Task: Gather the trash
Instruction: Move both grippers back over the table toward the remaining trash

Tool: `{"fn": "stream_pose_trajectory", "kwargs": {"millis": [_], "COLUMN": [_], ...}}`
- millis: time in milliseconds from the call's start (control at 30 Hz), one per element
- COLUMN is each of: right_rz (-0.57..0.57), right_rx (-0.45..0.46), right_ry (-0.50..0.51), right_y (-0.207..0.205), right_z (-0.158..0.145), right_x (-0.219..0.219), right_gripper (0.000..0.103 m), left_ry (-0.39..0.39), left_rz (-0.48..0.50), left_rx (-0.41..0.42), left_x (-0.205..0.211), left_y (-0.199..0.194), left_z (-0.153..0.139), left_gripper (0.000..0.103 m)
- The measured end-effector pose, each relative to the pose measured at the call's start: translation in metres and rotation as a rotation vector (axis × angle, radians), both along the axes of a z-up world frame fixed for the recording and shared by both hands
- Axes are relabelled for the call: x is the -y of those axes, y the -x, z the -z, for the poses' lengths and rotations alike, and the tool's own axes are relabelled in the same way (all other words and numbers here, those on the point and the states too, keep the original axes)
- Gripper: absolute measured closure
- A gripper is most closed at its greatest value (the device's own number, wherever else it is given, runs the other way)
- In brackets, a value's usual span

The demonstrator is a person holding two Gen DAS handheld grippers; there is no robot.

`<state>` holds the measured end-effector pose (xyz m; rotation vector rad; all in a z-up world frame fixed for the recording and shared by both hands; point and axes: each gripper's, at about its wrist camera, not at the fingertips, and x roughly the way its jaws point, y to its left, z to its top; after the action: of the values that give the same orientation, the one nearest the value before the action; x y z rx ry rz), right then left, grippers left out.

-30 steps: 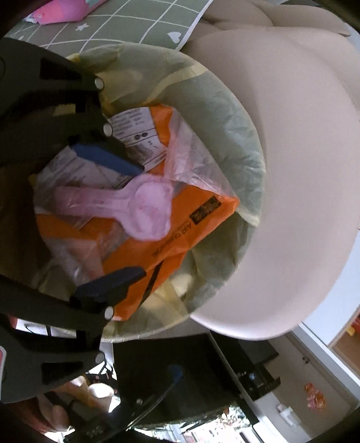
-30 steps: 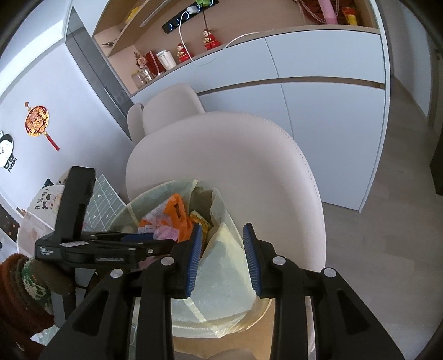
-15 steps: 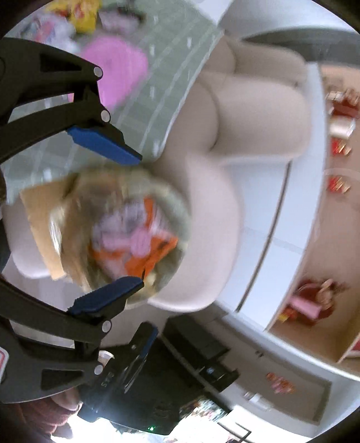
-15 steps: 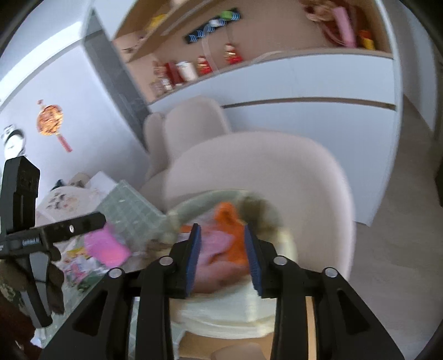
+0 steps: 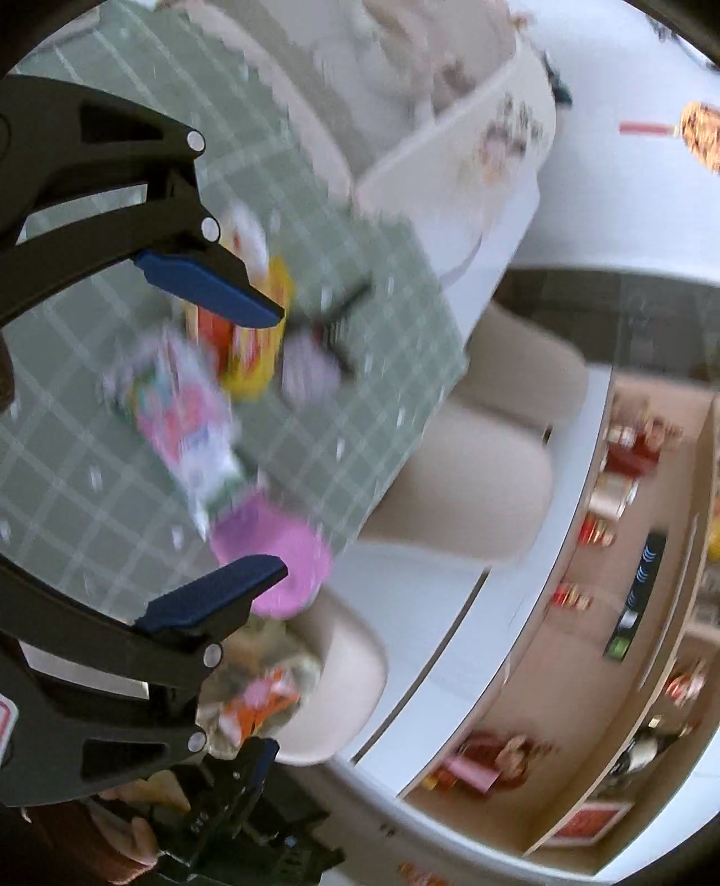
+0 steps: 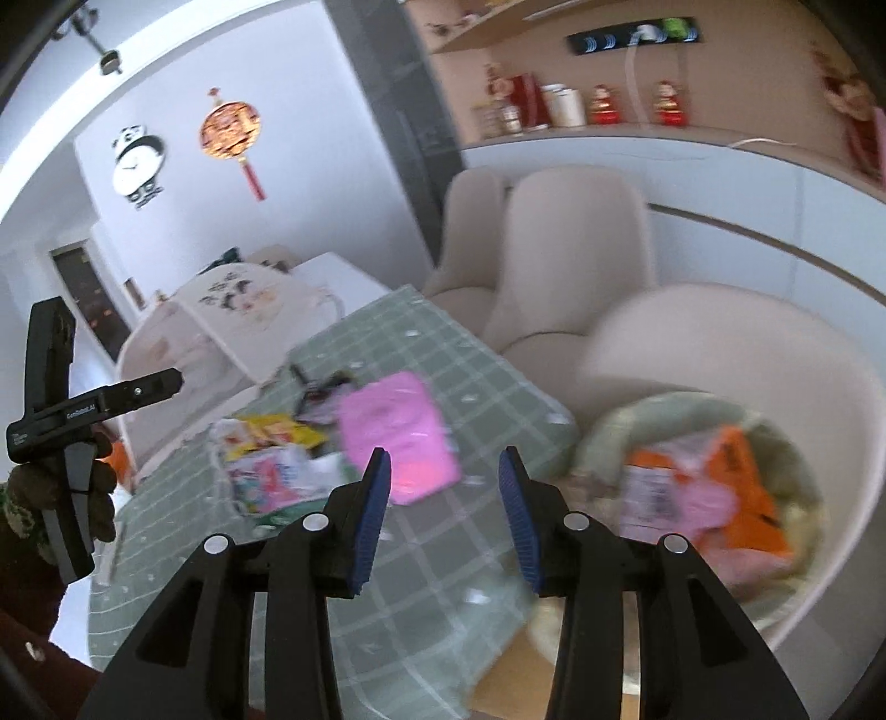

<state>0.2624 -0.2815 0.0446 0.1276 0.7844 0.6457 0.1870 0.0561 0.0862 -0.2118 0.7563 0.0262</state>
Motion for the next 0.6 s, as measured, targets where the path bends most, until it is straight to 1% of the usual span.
{"fn": "stream_pose_trajectory", "kwargs": {"millis": [67,133,267,333,433,500,600], "right_rz": [-0.036,-0.052,-0.067,-0.066,-0.049,-0.033,0.001], "right_rx": [0.004,0.014,0.008,0.002,-0.004,-0.008,-0.013], "right_ry": [0.004,0.027,0.076,0.106,0.144,0.169,0.204], "right_y": [0.002,0.006,0.012,0.012,0.011,0.011,0.009], "right_z": [0.0,0.001,0.007,0.012,0.02,0.026,0.035], "right_x": [-0.026,-0.047,-0.083,-0.093,-0.103,-0.107,-0.108], "right_gripper": [0.064,0.064,0.064,0.064,0.064,0.064,0.064], "left_ry": [-0.004,0.021,0.069,0.097,0.139,0.16,0.17], "left_rz": [-0.055,-0.108,-0.158,-0.151,-0.099,-0.055,-0.007], "left_rx": [0.004,-0.001,-0.002,-0.013,-0.093,-0.13,-0.136], "left_x": [-0.027,-0.058,-0.103,-0.116,-0.133,-0.133,-0.123], "left_y": [0.015,0.028,0.044,0.045,0.033,0.021,0.002], "left_z": [-0.003,0.001,0.016,0.026,0.056,0.07,0.078], "left_gripper": [0.023,0.022,0.021,0.016,0.016,0.016,0.016]}}
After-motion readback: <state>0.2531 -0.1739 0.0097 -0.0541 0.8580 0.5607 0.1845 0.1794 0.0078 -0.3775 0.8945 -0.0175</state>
